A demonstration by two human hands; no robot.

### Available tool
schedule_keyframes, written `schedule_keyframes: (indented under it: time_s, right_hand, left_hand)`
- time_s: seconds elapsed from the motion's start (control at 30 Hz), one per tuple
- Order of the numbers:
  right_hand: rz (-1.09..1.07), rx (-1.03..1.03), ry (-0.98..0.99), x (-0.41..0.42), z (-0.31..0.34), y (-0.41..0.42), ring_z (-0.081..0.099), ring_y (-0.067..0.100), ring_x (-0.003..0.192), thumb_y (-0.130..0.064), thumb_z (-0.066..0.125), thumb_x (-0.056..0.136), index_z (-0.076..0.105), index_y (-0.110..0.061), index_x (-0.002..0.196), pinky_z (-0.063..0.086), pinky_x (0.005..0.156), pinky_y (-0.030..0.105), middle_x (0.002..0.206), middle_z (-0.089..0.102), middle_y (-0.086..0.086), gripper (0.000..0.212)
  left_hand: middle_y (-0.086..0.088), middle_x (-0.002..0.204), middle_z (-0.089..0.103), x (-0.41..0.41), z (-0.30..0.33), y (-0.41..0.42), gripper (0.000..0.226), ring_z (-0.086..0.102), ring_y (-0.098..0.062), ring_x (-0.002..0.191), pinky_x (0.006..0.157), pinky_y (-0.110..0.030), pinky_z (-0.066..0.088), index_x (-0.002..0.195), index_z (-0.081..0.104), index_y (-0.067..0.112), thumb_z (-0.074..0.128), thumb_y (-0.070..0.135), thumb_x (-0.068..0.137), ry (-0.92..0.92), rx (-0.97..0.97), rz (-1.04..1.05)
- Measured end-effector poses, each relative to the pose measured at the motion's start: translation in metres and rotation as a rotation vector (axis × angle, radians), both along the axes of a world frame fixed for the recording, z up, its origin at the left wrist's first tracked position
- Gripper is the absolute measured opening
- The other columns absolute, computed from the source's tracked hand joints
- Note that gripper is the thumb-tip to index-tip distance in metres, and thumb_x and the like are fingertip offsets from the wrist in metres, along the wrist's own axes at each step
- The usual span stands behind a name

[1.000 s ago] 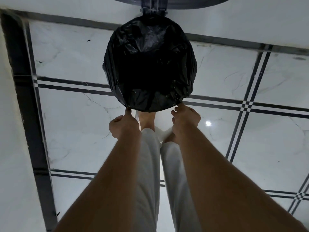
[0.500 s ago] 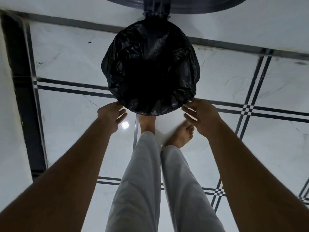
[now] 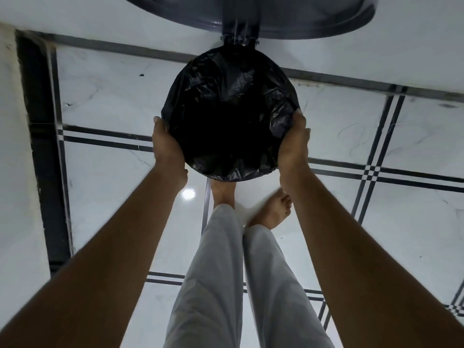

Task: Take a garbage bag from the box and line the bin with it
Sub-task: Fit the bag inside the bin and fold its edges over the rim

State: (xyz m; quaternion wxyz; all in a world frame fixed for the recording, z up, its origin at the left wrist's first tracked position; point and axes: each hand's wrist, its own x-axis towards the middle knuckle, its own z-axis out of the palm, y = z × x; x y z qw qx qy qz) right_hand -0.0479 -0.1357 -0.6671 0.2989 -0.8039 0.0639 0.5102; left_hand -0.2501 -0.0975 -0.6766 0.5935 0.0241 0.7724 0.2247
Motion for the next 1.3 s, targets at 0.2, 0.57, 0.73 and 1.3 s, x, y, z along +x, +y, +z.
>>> schedule_keyframes:
  time_s: [0.2, 0.57, 0.73, 1.3]
  right_hand:
    - [0.301, 0.099, -0.271, 0.002, 0.018, 0.012, 0.06, 0.027, 0.128, -0.054, 0.031, 0.09, 0.068, -0.03, 0.122, 0.047, 0.11, 0.046, 0.132, 0.07, 0.002, 0.054]
    - [0.562, -0.077, -0.258, 0.021, -0.017, 0.045, 0.029, 0.04, 0.154, -0.052, 0.021, 0.104, 0.038, -0.042, 0.165, 0.023, 0.118, 0.056, 0.175, 0.037, 0.007, 0.065]
    - [0.487, -0.046, -0.365, 0.033, -0.018, 0.058, 0.038, 0.034, 0.144, -0.054, 0.037, 0.108, 0.049, -0.035, 0.155, 0.034, 0.113, 0.049, 0.158, 0.049, 0.011, 0.052]
    - [0.672, -0.25, -0.203, 0.043, -0.034, 0.097, 0.031, 0.041, 0.155, -0.056, 0.006, 0.111, 0.047, -0.024, 0.164, 0.023, 0.124, 0.06, 0.168, 0.045, 0.017, 0.074]
  left_hand:
    - [0.001, 0.127, 0.076, -0.014, 0.0, 0.035, 0.072, 0.071, -0.022, 0.121, 0.107, -0.045, 0.055, 0.13, 0.072, 0.024, 0.055, 0.078, 0.086, 0.078, 0.197, -0.283]
    - [-0.008, 0.126, 0.078, -0.007, -0.01, 0.111, 0.099, 0.076, -0.025, 0.112, 0.106, -0.046, 0.056, 0.134, 0.074, 0.019, 0.031, 0.093, 0.085, 0.063, 0.098, -0.62]
    - [0.001, 0.116, 0.077, 0.005, -0.003, 0.123, 0.07, 0.071, -0.019, 0.109, 0.109, -0.043, 0.052, 0.13, 0.072, 0.014, 0.046, 0.069, 0.096, 0.21, 0.17, -0.611]
    - [-0.007, 0.139, 0.068, 0.026, -0.024, 0.167, 0.043, 0.064, -0.025, 0.125, 0.096, -0.035, 0.044, 0.138, 0.069, 0.016, 0.055, 0.043, 0.108, 0.162, 0.051, -0.931]
